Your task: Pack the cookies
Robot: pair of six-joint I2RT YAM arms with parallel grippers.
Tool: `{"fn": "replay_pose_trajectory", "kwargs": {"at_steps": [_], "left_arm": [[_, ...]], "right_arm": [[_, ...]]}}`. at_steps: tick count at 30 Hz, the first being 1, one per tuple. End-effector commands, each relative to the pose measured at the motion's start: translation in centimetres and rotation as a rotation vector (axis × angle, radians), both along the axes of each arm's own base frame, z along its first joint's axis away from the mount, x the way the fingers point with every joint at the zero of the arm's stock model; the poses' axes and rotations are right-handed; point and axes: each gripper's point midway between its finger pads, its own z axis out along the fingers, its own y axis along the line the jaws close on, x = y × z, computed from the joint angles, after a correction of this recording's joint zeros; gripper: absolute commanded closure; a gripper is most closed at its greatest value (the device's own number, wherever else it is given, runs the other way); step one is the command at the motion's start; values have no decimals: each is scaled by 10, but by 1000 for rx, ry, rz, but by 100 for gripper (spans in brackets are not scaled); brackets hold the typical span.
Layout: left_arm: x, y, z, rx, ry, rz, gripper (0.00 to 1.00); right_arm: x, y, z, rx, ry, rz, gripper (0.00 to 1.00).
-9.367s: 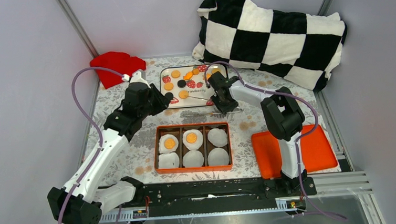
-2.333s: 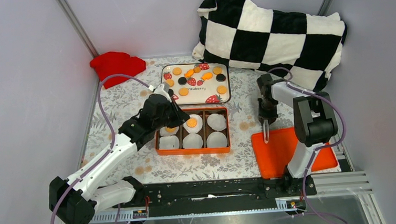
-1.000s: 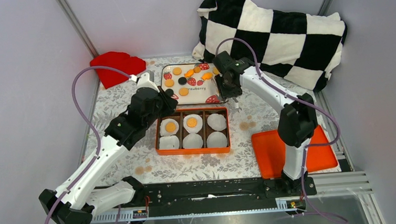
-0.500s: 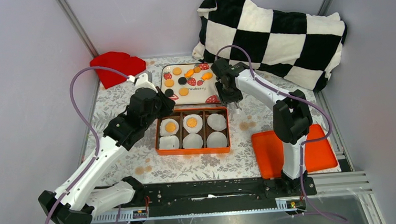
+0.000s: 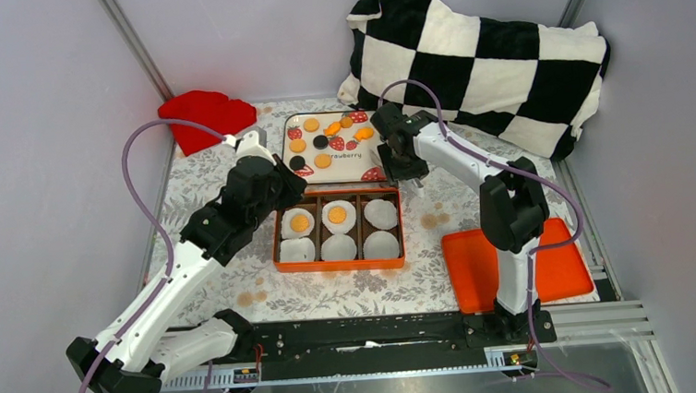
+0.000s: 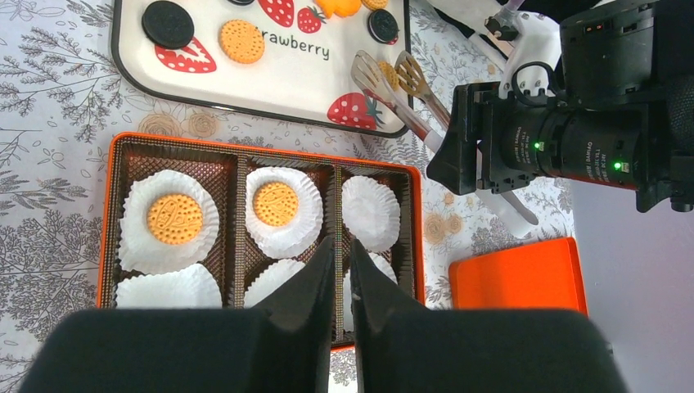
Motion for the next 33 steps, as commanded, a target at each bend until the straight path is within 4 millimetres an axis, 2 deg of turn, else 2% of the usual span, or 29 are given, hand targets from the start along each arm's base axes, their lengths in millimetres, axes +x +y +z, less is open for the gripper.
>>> {"fn": "replay_pose_trajectory", "kwargs": {"at_steps": [1,4,8,13,16,19,23,26,30,33], "left_arm": [[-1,3,-2,-3,-2,-3,85],[-2,2,-4,-9,4,-8,85],[-3,-1,-5,-23,8,-22,85],[-1,2,-1,-32,0,-3,85],[1,8,2,-37,-4,25,85],[7,15,0,-34,11,50,85],[12,14,-11,-40,48,39,86],[13,10,-16,-50,58,26,86],[14,5,-18,-60,63,3,86],[14,2,-19,-68,61,-10,86]], "right_arm": [[-6,6,-10,20,44,15,44],[-6,2,-12,0,40,6,58],[2,-7,1,-35,-21,-15,79],[7,-8,44,-6,-150,-21,91],[-3,-3,78,53,-215,-5,93],[-28,8,103,100,-243,42,94],[-73,16,115,129,-219,90,94],[-115,21,109,136,-178,114,95],[-168,17,92,138,-118,113,96],[-197,9,74,143,-69,94,96]]}}
